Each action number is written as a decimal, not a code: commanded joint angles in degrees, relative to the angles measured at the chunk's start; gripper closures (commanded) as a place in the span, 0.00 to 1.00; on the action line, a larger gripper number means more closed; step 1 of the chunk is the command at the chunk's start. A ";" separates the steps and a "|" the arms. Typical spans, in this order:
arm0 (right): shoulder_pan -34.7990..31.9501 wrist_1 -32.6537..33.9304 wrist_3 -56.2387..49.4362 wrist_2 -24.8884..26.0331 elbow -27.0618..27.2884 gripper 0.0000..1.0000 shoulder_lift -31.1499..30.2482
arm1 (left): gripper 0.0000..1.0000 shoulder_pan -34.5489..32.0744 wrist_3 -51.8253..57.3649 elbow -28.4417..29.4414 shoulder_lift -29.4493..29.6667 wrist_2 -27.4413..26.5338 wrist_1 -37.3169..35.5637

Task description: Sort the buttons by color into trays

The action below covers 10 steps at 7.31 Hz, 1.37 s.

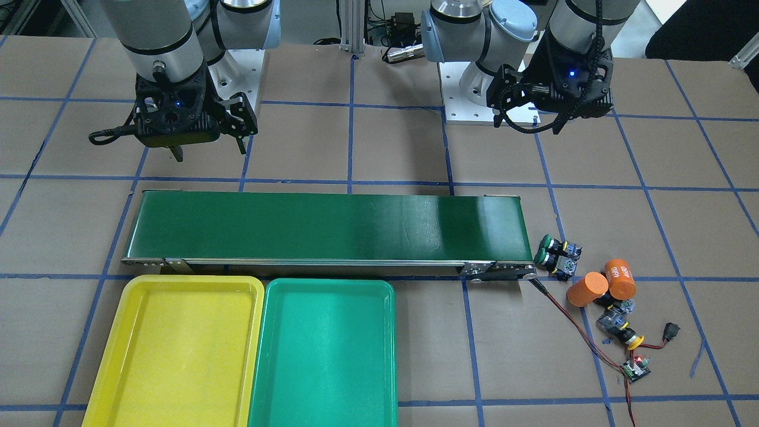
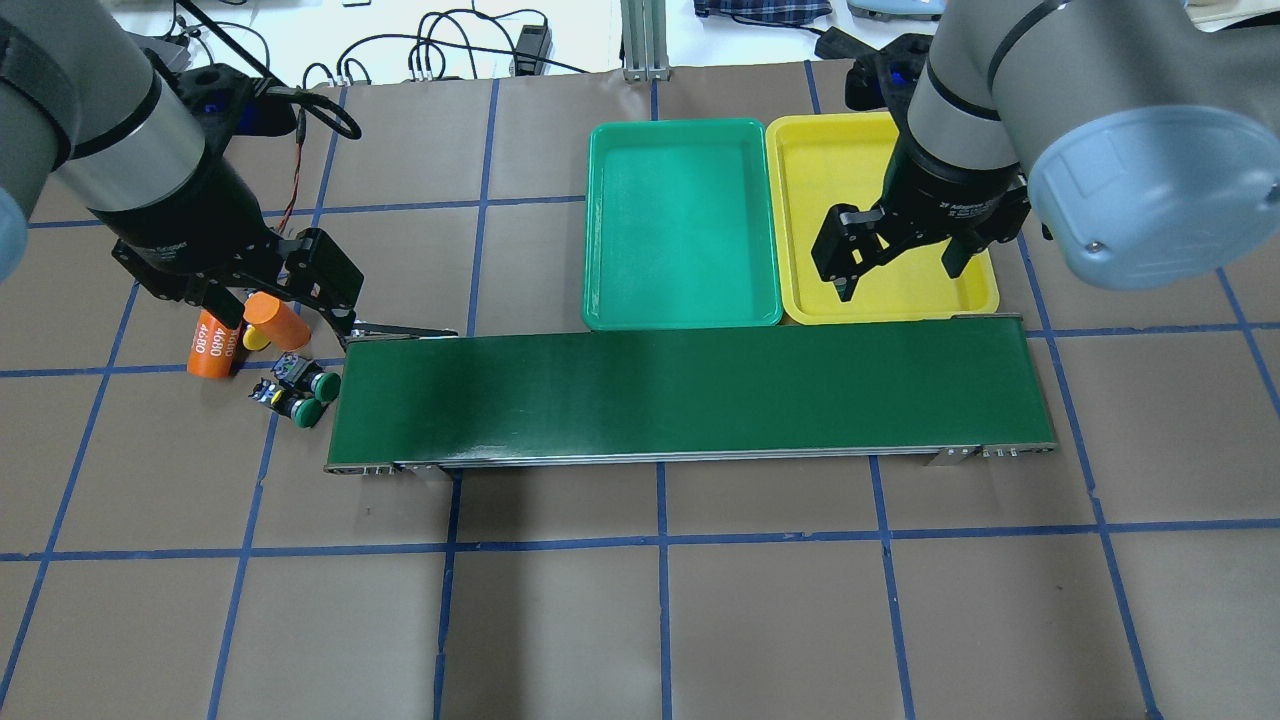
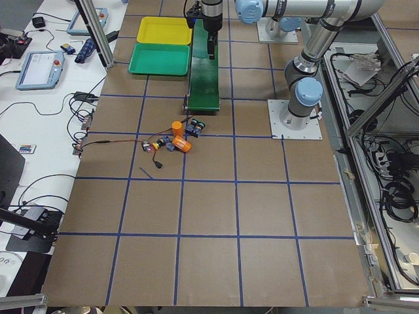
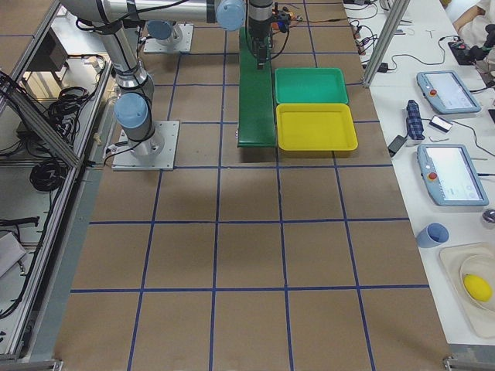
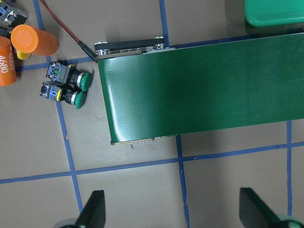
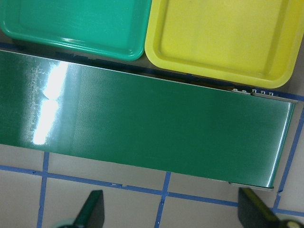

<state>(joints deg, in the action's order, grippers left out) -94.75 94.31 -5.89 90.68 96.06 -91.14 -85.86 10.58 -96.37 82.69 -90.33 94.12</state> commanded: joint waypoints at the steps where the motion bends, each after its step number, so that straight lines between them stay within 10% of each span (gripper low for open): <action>1: 0.00 0.00 0.00 0.11 0.00 0.00 0.00 | 0.00 0.43 0.05 -0.04 0.27 0.06 -0.33; 10: 0.00 0.00 0.00 0.11 0.00 0.00 -0.09 | 0.00 16.05 10.31 -0.31 19.67 -1.52 -28.52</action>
<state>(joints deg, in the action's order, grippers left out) -94.75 94.31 -5.89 90.81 96.06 -91.23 -71.74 17.55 -96.66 98.32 -91.46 70.15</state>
